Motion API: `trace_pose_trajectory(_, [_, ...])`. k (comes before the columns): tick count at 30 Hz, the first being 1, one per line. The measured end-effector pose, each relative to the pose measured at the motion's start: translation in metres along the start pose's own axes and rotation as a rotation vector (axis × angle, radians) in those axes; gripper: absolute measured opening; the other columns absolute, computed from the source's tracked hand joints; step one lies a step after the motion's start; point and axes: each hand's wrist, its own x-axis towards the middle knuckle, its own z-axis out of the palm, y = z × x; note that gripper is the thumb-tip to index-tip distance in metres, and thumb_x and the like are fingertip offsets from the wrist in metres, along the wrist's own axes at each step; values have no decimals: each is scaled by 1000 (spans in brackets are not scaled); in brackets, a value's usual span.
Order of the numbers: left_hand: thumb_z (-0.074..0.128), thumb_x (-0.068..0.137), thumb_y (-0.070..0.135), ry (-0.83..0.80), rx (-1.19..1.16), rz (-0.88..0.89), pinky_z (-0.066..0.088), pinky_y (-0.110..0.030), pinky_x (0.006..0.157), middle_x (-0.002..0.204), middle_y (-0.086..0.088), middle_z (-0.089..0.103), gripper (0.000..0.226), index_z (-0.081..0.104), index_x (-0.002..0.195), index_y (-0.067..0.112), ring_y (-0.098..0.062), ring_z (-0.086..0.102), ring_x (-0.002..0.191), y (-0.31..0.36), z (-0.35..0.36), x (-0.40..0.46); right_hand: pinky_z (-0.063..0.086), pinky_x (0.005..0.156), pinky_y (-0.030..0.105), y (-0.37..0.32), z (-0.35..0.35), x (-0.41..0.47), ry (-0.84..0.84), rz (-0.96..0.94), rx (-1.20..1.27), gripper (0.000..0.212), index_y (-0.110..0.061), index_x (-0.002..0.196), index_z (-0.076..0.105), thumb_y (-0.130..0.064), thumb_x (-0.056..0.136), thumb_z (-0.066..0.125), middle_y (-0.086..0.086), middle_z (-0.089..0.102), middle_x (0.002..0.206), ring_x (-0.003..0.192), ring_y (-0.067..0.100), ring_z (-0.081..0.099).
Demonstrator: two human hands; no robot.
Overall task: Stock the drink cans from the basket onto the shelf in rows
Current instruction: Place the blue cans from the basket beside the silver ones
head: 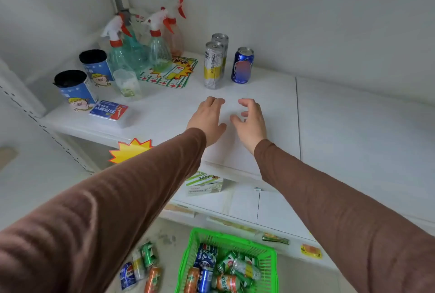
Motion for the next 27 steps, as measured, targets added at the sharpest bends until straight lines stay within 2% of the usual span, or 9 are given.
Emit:
trace_pose_trajectory(3, [65, 84, 19, 48, -13, 61, 39, -35, 106, 143, -7, 39, 64, 40, 143, 13, -25, 40, 131, -2, -1, -42, 44, 101, 34, -1, -3, -47, 6, -102, -8, 38, -20, 128, 54, -11, 92, 62, -3, 50, 129, 113, 17, 52])
trace_pose_trajectory(8, [66, 79, 14, 139, -76, 107, 39, -36, 103, 137, -11, 45, 61, 46, 136, 9, -30, 45, 124, -3, 1, -119, 44, 95, 27, -2, -1, -123, 108, -256, -12, 32, -17, 121, 59, -7, 90, 58, -4, 55, 122, 109, 16, 52])
trace_pose_trajectory(11, [65, 75, 10, 178, -125, 109, 39, -34, 103, 134, -10, 47, 59, 49, 132, 8, -29, 47, 122, -8, 11, -176, 46, 91, 29, 15, 13, -172, 134, -271, -6, 29, -16, 115, 61, -6, 89, 56, -3, 56, 116, 103, 18, 55])
trace_pose_trajectory(14, [64, 74, 10, 149, -140, 133, 39, -35, 104, 135, -9, 47, 60, 49, 133, 9, -28, 46, 123, -23, 34, -231, 50, 89, 38, 45, 36, -218, 98, -200, -1, 25, -16, 111, 62, -6, 89, 56, -4, 55, 111, 99, 18, 58])
trace_pose_trajectory(16, [62, 76, 9, 101, -148, 117, 39, -35, 105, 137, -9, 46, 61, 47, 134, 9, -28, 45, 125, -35, 58, -265, 51, 88, 37, 71, 52, -246, 51, -143, -28, 24, -17, 111, 62, -6, 91, 56, -4, 54, 111, 98, 16, 57])
trace_pose_trajectory(18, [62, 76, 8, 44, -158, 70, 38, -34, 106, 137, -9, 46, 60, 47, 135, 8, -27, 45, 126, -49, 86, -295, 50, 88, 35, 101, 65, -272, 3, -72, -63, 24, -19, 113, 61, -6, 93, 55, -6, 53, 112, 98, 15, 55])
trace_pose_trajectory(23, [66, 77, 7, -117, -158, -94, 38, -38, 107, 135, -9, 47, 63, 45, 136, 11, -28, 45, 124, -84, 169, -362, 52, 87, 40, 191, 95, -325, -98, 101, -148, 23, -18, 113, 60, -6, 94, 55, -6, 55, 116, 97, 16, 58])
trace_pose_trajectory(27, [65, 79, 10, -254, -114, -217, 38, -39, 104, 130, -11, 48, 63, 44, 138, 8, -31, 45, 120, -109, 239, -403, 54, 86, 45, 270, 123, -359, -206, 280, -204, 26, -18, 120, 58, -10, 96, 57, -2, 55, 123, 98, 17, 59])
